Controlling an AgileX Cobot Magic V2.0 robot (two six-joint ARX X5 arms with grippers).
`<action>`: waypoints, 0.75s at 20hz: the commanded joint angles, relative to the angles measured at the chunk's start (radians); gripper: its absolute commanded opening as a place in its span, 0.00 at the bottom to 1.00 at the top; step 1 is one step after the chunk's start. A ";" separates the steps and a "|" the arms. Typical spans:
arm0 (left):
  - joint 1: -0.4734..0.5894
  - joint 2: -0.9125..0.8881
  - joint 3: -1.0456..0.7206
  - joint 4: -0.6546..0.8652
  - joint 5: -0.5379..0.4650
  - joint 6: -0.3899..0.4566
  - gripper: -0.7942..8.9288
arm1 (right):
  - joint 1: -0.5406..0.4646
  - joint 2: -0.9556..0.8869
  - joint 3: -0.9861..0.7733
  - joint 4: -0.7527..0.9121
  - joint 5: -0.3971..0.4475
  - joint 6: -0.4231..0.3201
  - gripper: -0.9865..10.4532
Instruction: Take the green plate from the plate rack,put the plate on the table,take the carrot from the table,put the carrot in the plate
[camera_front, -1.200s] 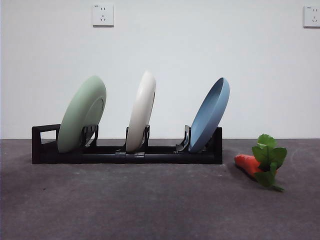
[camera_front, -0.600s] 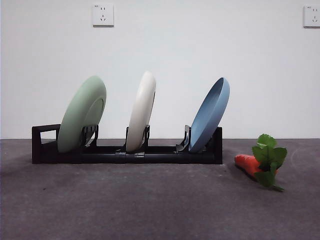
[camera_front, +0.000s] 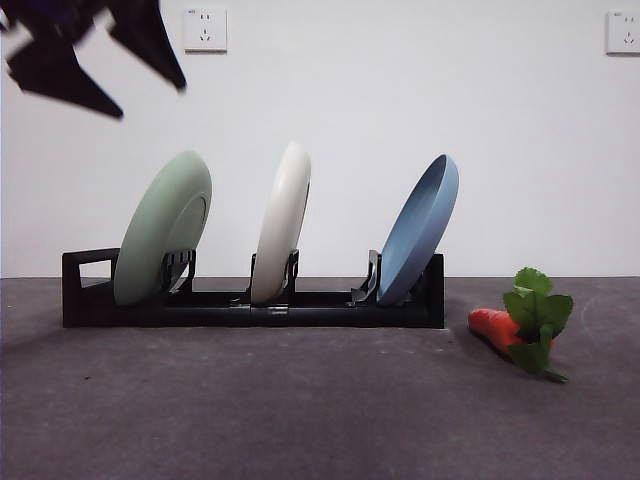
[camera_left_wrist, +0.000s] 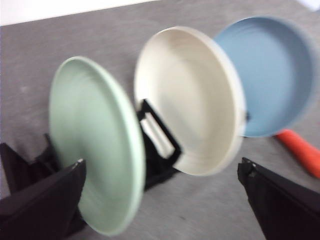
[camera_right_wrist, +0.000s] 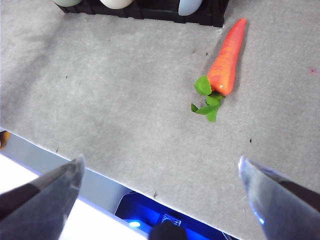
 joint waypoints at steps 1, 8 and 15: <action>-0.005 0.077 -0.002 0.080 -0.025 0.008 0.63 | 0.002 -0.002 0.001 0.005 -0.001 0.008 0.66; -0.032 0.227 -0.002 0.204 -0.034 0.008 0.62 | 0.002 0.000 0.001 0.005 0.000 0.010 0.66; -0.044 0.233 -0.002 0.212 -0.048 0.003 0.13 | 0.002 0.005 0.001 0.005 0.003 0.010 0.66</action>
